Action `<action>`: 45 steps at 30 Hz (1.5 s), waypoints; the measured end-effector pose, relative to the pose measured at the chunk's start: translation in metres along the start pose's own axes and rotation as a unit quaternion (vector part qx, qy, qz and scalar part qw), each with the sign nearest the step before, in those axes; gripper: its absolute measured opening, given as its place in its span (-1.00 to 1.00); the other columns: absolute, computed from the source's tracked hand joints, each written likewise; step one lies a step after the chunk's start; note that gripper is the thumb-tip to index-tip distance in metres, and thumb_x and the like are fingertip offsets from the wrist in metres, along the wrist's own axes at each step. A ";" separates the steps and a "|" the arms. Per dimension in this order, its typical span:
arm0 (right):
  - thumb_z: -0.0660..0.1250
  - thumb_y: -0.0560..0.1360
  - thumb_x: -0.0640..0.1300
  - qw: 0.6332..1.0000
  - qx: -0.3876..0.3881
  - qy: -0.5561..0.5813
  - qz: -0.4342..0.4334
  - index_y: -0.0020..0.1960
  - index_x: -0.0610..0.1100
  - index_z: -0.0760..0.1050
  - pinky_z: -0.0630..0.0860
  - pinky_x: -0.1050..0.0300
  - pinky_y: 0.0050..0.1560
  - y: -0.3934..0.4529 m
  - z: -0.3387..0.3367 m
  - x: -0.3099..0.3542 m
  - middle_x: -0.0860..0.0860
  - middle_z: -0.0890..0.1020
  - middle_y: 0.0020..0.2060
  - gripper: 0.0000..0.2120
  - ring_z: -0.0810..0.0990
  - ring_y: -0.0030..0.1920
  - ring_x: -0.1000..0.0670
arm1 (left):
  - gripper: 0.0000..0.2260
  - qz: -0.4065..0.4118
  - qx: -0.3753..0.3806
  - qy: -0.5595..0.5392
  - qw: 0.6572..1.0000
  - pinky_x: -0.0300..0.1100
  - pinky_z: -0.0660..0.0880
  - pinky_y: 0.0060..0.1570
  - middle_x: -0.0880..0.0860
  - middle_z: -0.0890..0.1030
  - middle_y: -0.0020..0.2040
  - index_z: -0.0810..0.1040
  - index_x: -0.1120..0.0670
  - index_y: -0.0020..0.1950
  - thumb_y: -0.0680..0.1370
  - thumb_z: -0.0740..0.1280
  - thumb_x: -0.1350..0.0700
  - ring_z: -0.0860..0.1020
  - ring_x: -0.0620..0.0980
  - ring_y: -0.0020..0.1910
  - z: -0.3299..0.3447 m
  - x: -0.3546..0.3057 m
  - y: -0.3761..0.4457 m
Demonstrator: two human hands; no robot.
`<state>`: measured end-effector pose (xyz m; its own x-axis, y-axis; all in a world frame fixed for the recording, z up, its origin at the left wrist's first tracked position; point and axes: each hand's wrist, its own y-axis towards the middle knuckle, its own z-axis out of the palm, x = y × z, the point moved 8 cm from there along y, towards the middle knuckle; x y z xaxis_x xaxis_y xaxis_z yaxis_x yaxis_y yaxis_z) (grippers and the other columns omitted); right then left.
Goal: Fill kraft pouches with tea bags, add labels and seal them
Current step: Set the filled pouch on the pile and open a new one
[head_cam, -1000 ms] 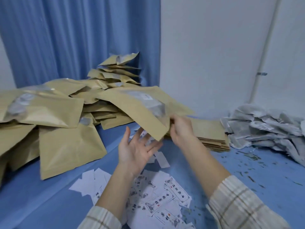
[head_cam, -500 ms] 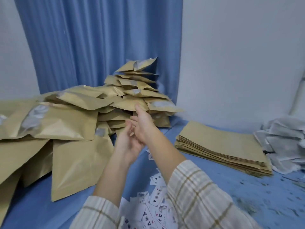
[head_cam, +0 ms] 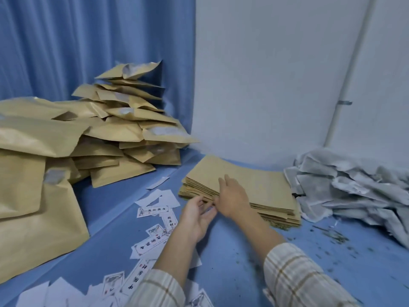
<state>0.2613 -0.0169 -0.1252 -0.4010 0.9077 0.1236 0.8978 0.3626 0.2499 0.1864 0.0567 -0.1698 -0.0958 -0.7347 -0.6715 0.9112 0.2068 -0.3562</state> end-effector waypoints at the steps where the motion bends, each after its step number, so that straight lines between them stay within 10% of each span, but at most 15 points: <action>1: 0.15 0.53 0.10 0.999 0.022 -0.032 0.015 0.45 -0.17 0.11 0.16 -0.02 0.39 0.000 0.009 -0.012 -0.14 0.21 0.43 -0.40 0.20 0.41 -0.14 | -0.67 -0.001 -0.008 -0.003 1.000 0.06 0.40 0.26 0.28 0.43 0.16 0.31 0.35 0.32 0.61 0.16 0.21 0.47 0.19 0.19 -0.001 0.003 0.003; 7: 0.16 0.51 0.20 0.996 0.009 -0.082 0.029 0.45 -0.10 0.12 0.32 0.02 0.23 -0.015 0.032 -0.038 -0.11 0.48 0.23 -0.37 0.42 0.25 -0.11 | -0.51 -0.036 -0.008 -0.008 0.999 0.00 0.45 0.17 0.28 0.40 0.28 0.26 0.28 0.40 0.56 0.26 0.08 0.46 0.24 0.22 -0.004 0.019 0.011; 11: 0.60 0.09 0.06 0.965 -0.216 -0.132 -0.070 -0.18 0.09 0.64 0.38 0.31 -0.51 -0.050 -0.009 -0.011 0.05 0.57 -0.52 -0.68 0.56 -0.49 0.05 | -0.51 -0.050 0.032 -0.024 0.998 0.04 0.45 0.22 0.27 0.49 0.16 0.33 0.24 0.31 0.48 0.36 0.02 0.54 0.20 0.09 0.009 0.027 0.001; 13: 0.61 0.02 -0.09 0.947 -0.291 -0.070 -0.113 -0.21 0.02 0.67 0.32 0.32 -0.61 -0.070 -0.023 -0.003 0.06 0.51 -0.58 -0.66 0.50 -0.57 0.04 | -0.62 -0.040 0.069 -0.003 0.997 0.05 0.51 0.11 0.21 0.55 0.02 0.41 0.17 0.19 0.46 0.38 0.03 0.60 0.14 -0.10 0.022 0.024 -0.010; 16: 0.35 0.35 -0.25 0.895 -0.414 -0.006 -0.164 -0.11 -0.07 0.67 0.53 0.25 -0.33 -0.102 -0.051 0.009 0.06 0.56 -0.46 -0.82 0.55 -0.45 0.04 | -0.82 0.008 0.074 0.040 0.996 -0.18 0.55 -0.32 0.08 0.52 -0.24 0.45 0.14 0.00 0.52 0.32 0.06 0.57 0.00 -0.37 0.036 0.015 -0.025; 19: 0.29 0.40 -0.30 0.876 -0.444 0.018 -0.186 -0.17 -0.14 0.66 0.59 0.03 0.03 -0.125 -0.071 0.022 0.03 0.64 -0.34 -0.82 0.63 -0.30 0.02 | -0.83 0.083 0.021 0.049 0.995 -0.17 0.53 -0.11 0.13 0.58 -0.06 0.48 0.21 0.09 0.62 0.17 0.15 0.58 0.04 -0.12 0.041 0.005 -0.045; 24: 0.19 0.48 -0.28 0.947 -0.178 0.191 -0.189 0.24 -0.12 0.53 0.41 0.12 0.26 -0.126 -0.081 0.031 0.01 0.60 0.17 -0.64 0.53 0.20 -0.02 | -0.75 0.246 -0.037 0.118 0.961 -0.17 0.43 0.10 0.16 0.51 0.22 0.34 0.15 0.31 0.65 0.04 0.18 0.51 0.08 0.12 0.045 -0.027 -0.092; 27: 0.17 0.55 -0.19 0.903 -0.106 0.411 -0.068 0.27 -0.05 0.48 0.37 0.21 0.28 -0.133 -0.094 0.023 0.00 0.58 0.20 -0.68 0.51 0.22 0.01 | -0.59 0.374 -0.061 0.298 0.876 -0.30 0.34 -0.02 0.02 0.45 0.34 0.23 -0.08 0.46 0.62 0.05 0.20 0.48 0.02 0.15 0.050 -0.049 -0.123; 32: 0.07 0.57 0.16 0.592 -0.092 0.799 0.047 0.18 -0.18 0.51 0.58 0.06 -0.05 -0.149 -0.140 -0.007 -0.09 0.62 -0.07 -0.52 0.60 -0.08 -0.04 | -0.16 0.524 -0.089 0.551 0.644 -0.11 0.39 0.04 0.11 0.11 0.52 0.03 -0.31 0.46 0.41 0.04 0.49 0.31 0.16 0.33 0.052 -0.068 -0.172; 36: 0.28 0.52 -0.03 0.623 -0.113 0.772 0.066 -0.05 -0.18 0.61 0.59 0.17 -0.35 -0.172 -0.158 -0.035 -0.04 0.68 -0.19 -0.77 0.65 -0.22 0.01 | -0.16 0.502 -0.142 0.705 0.481 0.08 0.24 0.30 0.21 0.05 0.51 -0.05 -0.30 0.47 0.44 0.10 0.46 0.16 0.31 0.35 0.033 -0.060 -0.175; 40: 0.32 0.46 -0.28 0.634 -0.094 0.747 0.178 -0.21 -0.24 0.56 0.55 0.23 -0.45 -0.187 -0.118 -0.052 -0.05 0.68 -0.34 -0.91 0.66 -0.36 0.01 | -0.24 0.412 -0.107 0.813 0.397 0.11 0.12 0.37 0.23 -0.02 0.51 -0.12 -0.23 0.50 0.46 0.18 0.26 0.08 0.29 0.40 0.017 -0.034 -0.161; 42: 0.33 0.45 -0.30 0.601 -0.069 0.765 0.222 -0.19 -0.25 0.55 0.57 0.22 -0.43 -0.190 -0.095 -0.059 -0.07 0.68 -0.33 -0.95 0.66 -0.37 0.02 | -0.16 0.297 -0.004 0.848 0.438 0.11 -0.05 0.45 0.17 -0.21 0.53 -0.21 -0.20 0.50 0.43 0.29 0.10 -0.15 0.22 0.49 0.007 -0.009 -0.146; 45: 0.38 0.42 -0.33 0.573 -0.054 0.780 0.248 -0.17 -0.28 0.55 0.60 0.20 -0.38 -0.191 -0.074 -0.064 -0.09 0.68 -0.32 -0.99 0.67 -0.35 0.02 | -0.03 0.168 0.180 0.730 0.637 -0.06 0.07 0.44 -0.05 -0.18 0.54 -0.15 -0.18 0.52 0.24 0.35 0.07 -0.18 -0.04 0.51 0.008 0.020 -0.153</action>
<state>0.1021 -0.1600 -0.1099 0.1479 -0.4288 0.8912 0.9889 0.0511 -0.1395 0.0480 0.0049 -0.1234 0.0985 0.7516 -0.6522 0.9863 -0.1608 -0.0364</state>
